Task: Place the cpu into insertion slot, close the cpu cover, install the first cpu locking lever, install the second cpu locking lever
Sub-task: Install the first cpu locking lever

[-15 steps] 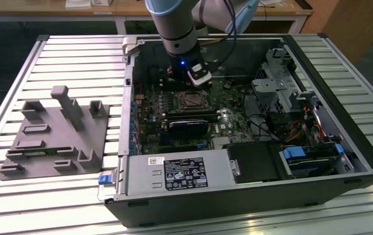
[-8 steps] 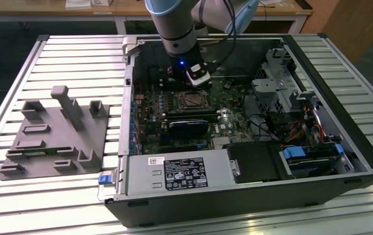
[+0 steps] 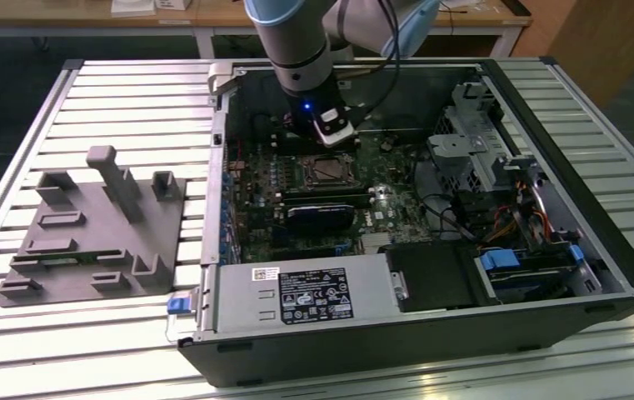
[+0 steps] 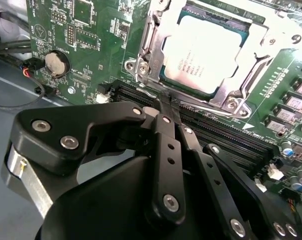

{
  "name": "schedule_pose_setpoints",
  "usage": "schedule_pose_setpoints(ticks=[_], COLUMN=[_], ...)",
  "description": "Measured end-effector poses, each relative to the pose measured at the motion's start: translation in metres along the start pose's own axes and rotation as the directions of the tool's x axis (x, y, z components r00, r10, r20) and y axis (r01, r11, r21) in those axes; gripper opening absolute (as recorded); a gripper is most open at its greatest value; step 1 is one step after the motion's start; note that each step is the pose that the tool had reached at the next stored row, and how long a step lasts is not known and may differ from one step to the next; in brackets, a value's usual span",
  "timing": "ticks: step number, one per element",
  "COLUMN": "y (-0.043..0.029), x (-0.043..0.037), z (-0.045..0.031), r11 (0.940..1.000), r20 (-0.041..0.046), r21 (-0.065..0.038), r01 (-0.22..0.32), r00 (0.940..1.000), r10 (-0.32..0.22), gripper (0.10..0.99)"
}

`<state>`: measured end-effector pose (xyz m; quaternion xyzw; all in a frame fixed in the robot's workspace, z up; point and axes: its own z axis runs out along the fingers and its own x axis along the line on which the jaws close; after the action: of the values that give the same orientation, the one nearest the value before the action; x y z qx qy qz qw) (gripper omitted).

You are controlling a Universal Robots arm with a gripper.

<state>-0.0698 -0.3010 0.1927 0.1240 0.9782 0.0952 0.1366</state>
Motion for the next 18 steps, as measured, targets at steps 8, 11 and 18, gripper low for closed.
schedule_pose_setpoints(ticks=[8,11,18], y=[0.0011,0.001,0.0006], x=[0.001,0.0013,0.0016], z=[0.0011,0.0018,0.0033], r11=[0.9998,0.9997,0.9996], r20=[0.0047,0.0055,0.0063], r21=[0.006,0.006,0.008], r01=[-0.021,-0.024,-0.026], r00=[0.9998,0.9997,0.9996], r10=[0.021,0.024,0.026], gripper=[0.106,0.106,0.106])
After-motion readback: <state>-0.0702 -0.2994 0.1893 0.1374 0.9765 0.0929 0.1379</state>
